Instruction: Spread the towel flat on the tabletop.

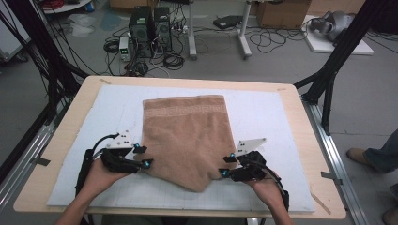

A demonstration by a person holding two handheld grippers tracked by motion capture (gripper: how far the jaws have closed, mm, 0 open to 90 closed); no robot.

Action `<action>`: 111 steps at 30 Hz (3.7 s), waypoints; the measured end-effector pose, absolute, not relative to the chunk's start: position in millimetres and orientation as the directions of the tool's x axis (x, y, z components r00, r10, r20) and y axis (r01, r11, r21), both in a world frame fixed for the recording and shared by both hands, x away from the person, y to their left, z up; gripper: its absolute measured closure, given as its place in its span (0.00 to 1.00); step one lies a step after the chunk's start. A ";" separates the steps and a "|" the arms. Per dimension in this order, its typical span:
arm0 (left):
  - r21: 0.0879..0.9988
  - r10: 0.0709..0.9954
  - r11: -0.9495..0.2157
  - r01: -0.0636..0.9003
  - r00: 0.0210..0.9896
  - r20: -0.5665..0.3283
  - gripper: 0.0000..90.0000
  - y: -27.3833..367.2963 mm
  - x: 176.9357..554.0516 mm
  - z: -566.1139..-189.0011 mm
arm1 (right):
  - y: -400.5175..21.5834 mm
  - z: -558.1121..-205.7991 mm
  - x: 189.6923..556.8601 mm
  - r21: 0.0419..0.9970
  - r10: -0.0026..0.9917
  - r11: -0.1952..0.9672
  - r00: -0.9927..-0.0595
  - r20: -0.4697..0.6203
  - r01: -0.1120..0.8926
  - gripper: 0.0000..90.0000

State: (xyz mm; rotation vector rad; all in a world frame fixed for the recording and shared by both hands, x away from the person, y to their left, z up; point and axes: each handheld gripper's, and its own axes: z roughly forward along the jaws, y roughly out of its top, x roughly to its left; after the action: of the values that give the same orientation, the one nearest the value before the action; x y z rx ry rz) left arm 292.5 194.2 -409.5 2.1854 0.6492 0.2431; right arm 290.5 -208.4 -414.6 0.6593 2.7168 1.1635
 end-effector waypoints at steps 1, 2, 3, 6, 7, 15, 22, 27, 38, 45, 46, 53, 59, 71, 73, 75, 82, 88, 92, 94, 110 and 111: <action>0.757 0.520 -0.539 0.370 0.853 -0.047 0.58 191.8 293.6 -414.3 | -205.3 -418.6 292.6 0.707 0.428 0.617 -0.901 0.069 0.347 0.59; 0.757 0.520 -0.534 0.376 0.852 -0.057 0.73 190.0 294.4 -418.9 | -199.8 -426.2 296.5 0.694 0.415 0.628 -0.906 0.085 0.353 0.67; 0.759 0.526 -0.529 0.379 0.848 -0.057 0.78 188.1 296.6 -424.7 | -197.3 -429.8 298.0 0.685 0.413 0.633 -0.906 0.093 0.359 0.72; 0.762 0.531 -0.526 0.377 0.846 -0.052 0.86 187.1 297.5 -425.1 | -192.7 -437.0 301.8 0.694 0.397 0.631 -0.913 0.096 0.348 0.90; 0.766 0.533 -0.521 0.376 0.845 -0.052 0.86 188.0 297.5 -423.7 | -192.7 -437.0 301.8 0.694 0.397 0.631 -0.913 0.096 0.348 0.90; 0.823 0.589 -0.415 0.389 0.804 -0.082 0.89 209.3 306.4 -395.0 | -208.2 -404.9 305.4 0.728 0.412 0.596 -0.907 0.086 0.339 0.96; 0.830 0.660 -0.373 0.415 0.747 -0.077 0.88 206.4 335.9 -382.4 | -212.5 -367.5 337.6 0.761 0.480 0.560 -0.877 0.024 0.327 0.96; 0.806 0.713 -0.372 0.460 0.698 -0.069 0.88 201.4 367.9 -387.4 | -206.7 -370.4 366.2 0.744 0.527 0.548 -0.849 0.049 0.383 0.96; 0.765 0.753 -0.337 0.549 0.645 -0.131 0.83 194.2 402.7 -418.8 | -195.4 -417.9 409.9 0.652 0.601 0.556 -0.791 0.112 0.515 0.92; 0.788 0.738 -0.360 0.500 0.669 -0.087 0.61 206.8 386.4 -395.8 | -204.0 -404.8 400.4 0.696 0.610 0.515 -0.785 0.113 0.500 0.76; 0.795 0.737 -0.361 0.488 0.671 -0.078 0.58 209.0 382.3 -391.5 | -208.4 -397.2 393.0 0.712 0.614 0.511 -0.784 0.090 0.482 0.72; 0.825 0.699 -0.372 0.425 0.713 -0.052 0.50 220.6 350.2 -369.1 | -216.9 -381.0 361.8 0.749 0.579 0.509 -0.813 0.068 0.425 0.66; 0.824 0.616 -0.430 0.368 0.787 -0.030 0.51 200.1 323.4 -376.1 | -205.9 -392.8 335.6 0.742 0.507 0.559 -0.860 0.048 0.371 0.63; 0.732 0.591 -0.550 0.403 0.806 0.001 0.65 154.2 342.6 -424.8 | -158.7 -429.0 351.2 0.714 0.483 0.585 -0.872 0.075 0.385 0.62; 0.738 0.604 -0.537 0.409 0.797 -0.002 0.71 153.3 346.2 -426.2 | -152.5 -434.2 355.5 0.705 0.490 0.594 -0.869 0.066 0.389 0.69; 0.741 0.611 -0.534 0.406 0.791 0.007 0.76 152.5 348.4 -426.9 | -148.5 -437.1 358.7 0.711 0.500 0.586 -0.864 0.060 0.388 0.76; 0.758 0.610 -0.504 0.415 0.792 -0.028 0.86 158.2 350.5 -423.1 | -150.0 -438.0 365.1 0.726 0.492 0.564 -0.866 0.088 0.394 0.95; 0.784 0.598 -0.496 0.373 0.802 -0.003 0.88 168.8 337.5 -405.3 | -162.1 -426.5 358.6 0.733 0.481 0.564 -0.873 0.083 0.381 0.96; 0.813 0.606 -0.462 0.355 0.796 -0.004 0.90 181.5 327.6 -390.5 | -176.2 -412.7 348.9 0.751 0.482 0.551 -0.873 0.070 0.365 0.96; 0.823 0.601 -0.452 0.343 0.799 -0.003 0.90 185.8 322.1 -383.2 | -182.7 -403.7 342.7 0.761 0.483 0.542 -0.873 0.065 0.356 0.96; 0.833 0.621 -0.465 0.301 0.781 0.064 0.91 186.3 319.9 -353.0 | -190.7 -347.5 344.6 0.764 0.480 0.574 -0.877 -0.022 0.295 0.96; 0.826 0.637 -0.463 0.322 0.769 0.057 0.91 184.4 329.2 -358.6 | -190.7 -347.5 344.6 0.764 0.480 0.574 -0.877 -0.022 0.295 0.96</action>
State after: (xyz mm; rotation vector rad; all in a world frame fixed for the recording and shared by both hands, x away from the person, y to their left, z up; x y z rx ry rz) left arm 329.2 184.4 -358.6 2.0834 0.7149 0.4543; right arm 344.6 -190.7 -347.5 0.6455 2.5792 1.1902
